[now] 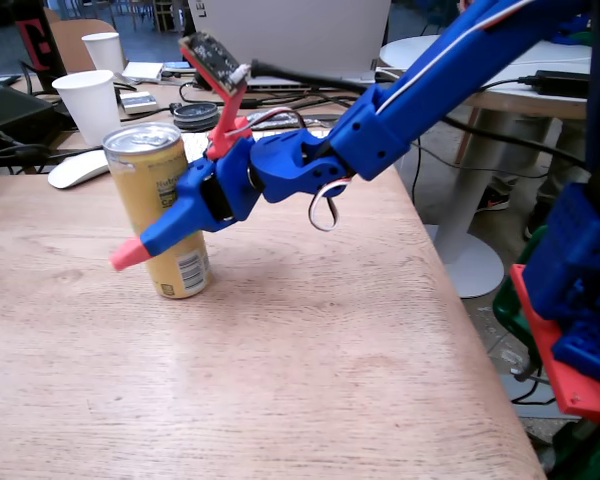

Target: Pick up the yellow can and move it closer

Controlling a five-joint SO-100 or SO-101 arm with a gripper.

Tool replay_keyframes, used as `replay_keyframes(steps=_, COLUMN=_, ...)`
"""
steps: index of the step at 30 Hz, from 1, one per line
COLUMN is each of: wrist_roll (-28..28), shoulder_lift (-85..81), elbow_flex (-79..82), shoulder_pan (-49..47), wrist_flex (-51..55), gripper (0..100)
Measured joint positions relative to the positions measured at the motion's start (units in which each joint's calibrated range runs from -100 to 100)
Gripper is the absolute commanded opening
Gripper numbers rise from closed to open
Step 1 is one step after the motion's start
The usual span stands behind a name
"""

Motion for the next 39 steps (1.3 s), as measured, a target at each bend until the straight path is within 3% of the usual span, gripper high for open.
replay_keyframes(steps=3, wrist_roll=0.00, shoulder_lift=0.00, elbow_flex=0.00, shoulder_pan=-0.19, wrist_flex=0.00, gripper=41)
replay_keyframes(steps=20, wrist_roll=3.22, shoulder_lift=0.00, elbow_flex=0.00, shoulder_pan=-0.66, wrist_flex=0.00, gripper=41)
replay_keyframes(steps=25, wrist_roll=3.22, shoulder_lift=0.00, elbow_flex=0.00, shoulder_pan=-0.75, wrist_flex=0.00, gripper=30)
replay_keyframes(steps=39, wrist_roll=2.88, shoulder_lift=0.00, elbow_flex=0.00, shoulder_pan=-0.85, wrist_flex=0.00, gripper=30)
